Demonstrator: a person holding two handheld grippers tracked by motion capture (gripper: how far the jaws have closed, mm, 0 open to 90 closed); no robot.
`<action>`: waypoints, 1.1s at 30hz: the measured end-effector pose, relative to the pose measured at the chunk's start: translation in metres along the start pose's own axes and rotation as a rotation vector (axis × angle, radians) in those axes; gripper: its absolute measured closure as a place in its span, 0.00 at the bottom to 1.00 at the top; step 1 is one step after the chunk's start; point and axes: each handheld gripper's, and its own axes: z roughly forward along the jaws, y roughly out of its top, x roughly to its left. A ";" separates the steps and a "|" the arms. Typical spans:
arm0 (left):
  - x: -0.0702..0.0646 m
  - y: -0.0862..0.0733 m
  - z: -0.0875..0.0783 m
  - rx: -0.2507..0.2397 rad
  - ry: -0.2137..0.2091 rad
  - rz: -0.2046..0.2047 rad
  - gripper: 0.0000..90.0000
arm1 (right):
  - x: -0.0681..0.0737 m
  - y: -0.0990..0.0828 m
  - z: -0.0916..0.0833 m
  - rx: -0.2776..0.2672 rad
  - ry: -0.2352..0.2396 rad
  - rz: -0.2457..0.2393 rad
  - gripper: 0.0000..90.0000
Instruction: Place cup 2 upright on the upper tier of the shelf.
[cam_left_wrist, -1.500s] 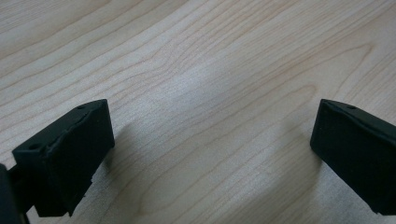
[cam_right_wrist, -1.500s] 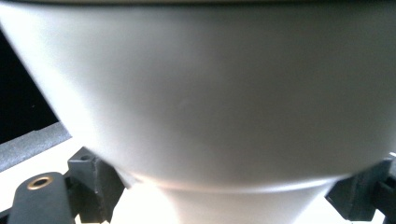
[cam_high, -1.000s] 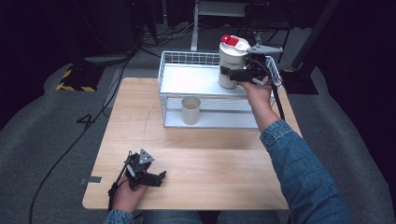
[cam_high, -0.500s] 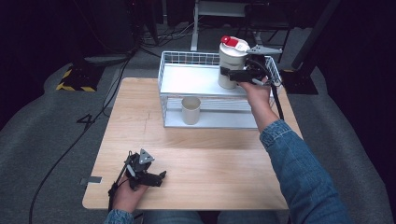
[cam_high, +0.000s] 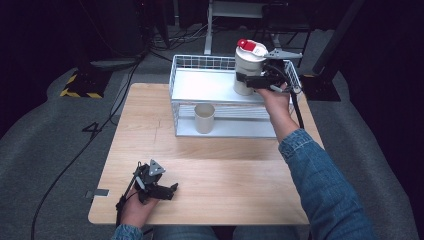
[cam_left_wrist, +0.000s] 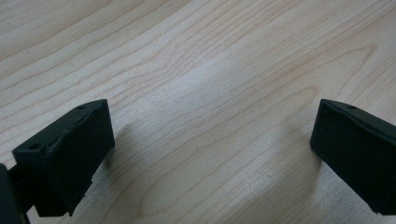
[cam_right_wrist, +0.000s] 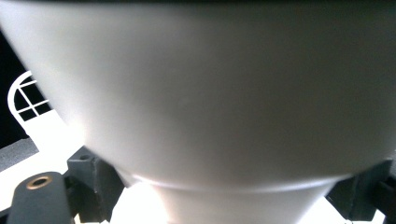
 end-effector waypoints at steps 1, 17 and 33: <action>0.000 0.000 0.000 0.001 -0.001 0.000 0.00 | 0.000 0.000 0.000 0.000 0.000 0.000 0.16; 0.000 0.000 0.000 0.000 0.000 0.000 0.00 | 0.001 0.001 0.000 -0.020 -0.024 0.002 0.02; 0.000 0.000 0.000 0.001 0.000 0.001 0.00 | 0.012 0.005 -0.035 -0.016 -0.022 -0.017 0.00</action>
